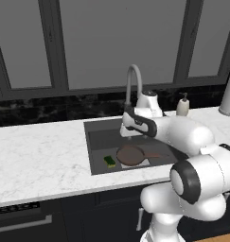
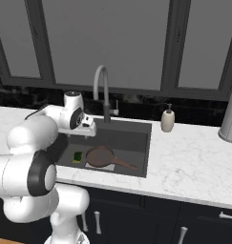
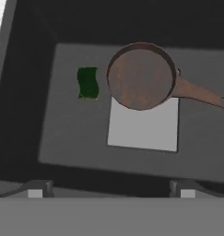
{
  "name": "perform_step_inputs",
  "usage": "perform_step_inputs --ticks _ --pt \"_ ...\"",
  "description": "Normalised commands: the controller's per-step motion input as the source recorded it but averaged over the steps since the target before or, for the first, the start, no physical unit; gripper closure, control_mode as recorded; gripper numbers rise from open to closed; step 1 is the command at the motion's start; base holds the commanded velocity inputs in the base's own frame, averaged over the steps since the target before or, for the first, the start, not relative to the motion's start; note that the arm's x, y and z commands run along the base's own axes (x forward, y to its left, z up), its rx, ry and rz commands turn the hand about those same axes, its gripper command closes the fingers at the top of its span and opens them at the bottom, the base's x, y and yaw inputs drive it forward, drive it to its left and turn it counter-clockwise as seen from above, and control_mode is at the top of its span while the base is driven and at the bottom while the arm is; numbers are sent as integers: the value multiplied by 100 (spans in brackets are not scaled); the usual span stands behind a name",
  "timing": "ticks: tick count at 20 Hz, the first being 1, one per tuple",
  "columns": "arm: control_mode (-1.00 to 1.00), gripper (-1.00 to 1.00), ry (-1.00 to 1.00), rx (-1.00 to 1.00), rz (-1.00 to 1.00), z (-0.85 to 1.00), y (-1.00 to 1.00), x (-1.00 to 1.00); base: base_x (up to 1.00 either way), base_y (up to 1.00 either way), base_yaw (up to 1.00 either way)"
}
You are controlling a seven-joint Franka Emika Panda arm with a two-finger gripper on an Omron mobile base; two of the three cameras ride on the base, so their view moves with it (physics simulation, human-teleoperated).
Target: Pick the pan and sponge and place them into the sink. Then turn on the water.
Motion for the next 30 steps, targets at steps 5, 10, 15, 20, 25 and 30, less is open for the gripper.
perform_step_inputs --ticks 5,10,15,20,25,30 --pt "-100 -100 0 0 -6 5 -72 -25 0 0 0" --pt "-100 -100 0 1 -5 1 -76 -2 0 0 0" --pt "-100 -100 0 11 -3 0 -67 9 0 0 0" --pt "-100 -100 0 24 0 1 -55 9 0 0 0" --pt "-100 -100 -6 39 0 1 -19 21 0 0 0" --pt "-100 -100 -2 28 0 21 -2 22 0 0 0"
